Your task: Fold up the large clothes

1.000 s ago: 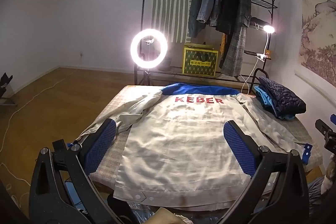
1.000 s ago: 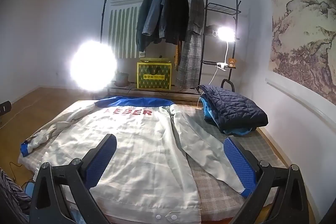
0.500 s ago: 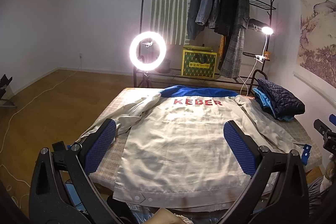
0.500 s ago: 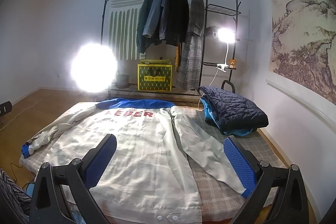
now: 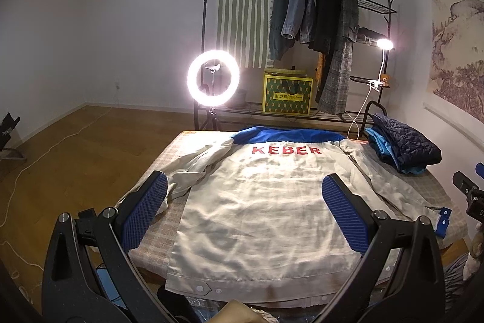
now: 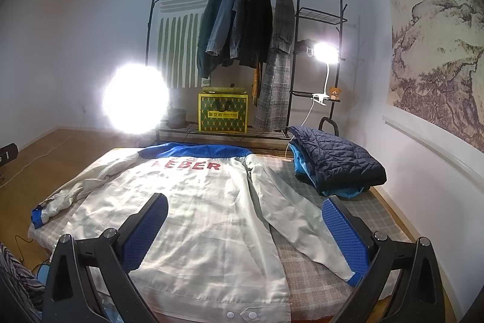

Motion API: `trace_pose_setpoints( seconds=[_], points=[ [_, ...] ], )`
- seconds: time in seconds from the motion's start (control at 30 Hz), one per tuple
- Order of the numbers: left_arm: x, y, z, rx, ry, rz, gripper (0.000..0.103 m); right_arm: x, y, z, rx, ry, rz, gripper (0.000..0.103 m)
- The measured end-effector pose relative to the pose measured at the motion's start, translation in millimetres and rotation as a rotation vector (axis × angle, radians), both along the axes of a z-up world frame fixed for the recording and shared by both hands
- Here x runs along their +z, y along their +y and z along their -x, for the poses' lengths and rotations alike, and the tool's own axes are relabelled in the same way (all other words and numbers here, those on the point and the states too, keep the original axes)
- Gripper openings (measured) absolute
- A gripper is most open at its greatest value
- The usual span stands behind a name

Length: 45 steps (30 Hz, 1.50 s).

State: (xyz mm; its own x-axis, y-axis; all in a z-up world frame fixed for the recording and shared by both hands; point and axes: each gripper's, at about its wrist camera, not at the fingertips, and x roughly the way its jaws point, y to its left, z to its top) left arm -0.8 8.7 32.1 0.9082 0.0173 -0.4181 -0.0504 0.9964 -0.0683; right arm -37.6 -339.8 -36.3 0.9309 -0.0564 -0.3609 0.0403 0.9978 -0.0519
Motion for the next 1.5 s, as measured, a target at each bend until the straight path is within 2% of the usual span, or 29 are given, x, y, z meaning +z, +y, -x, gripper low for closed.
trace_pose_setpoints(
  seconds=[1.5],
  points=[
    [-5,-11,2,0.008,-0.002,-0.011,0.103,-1,3,-3,0.008,0.0,-0.006,0.103]
  ],
)
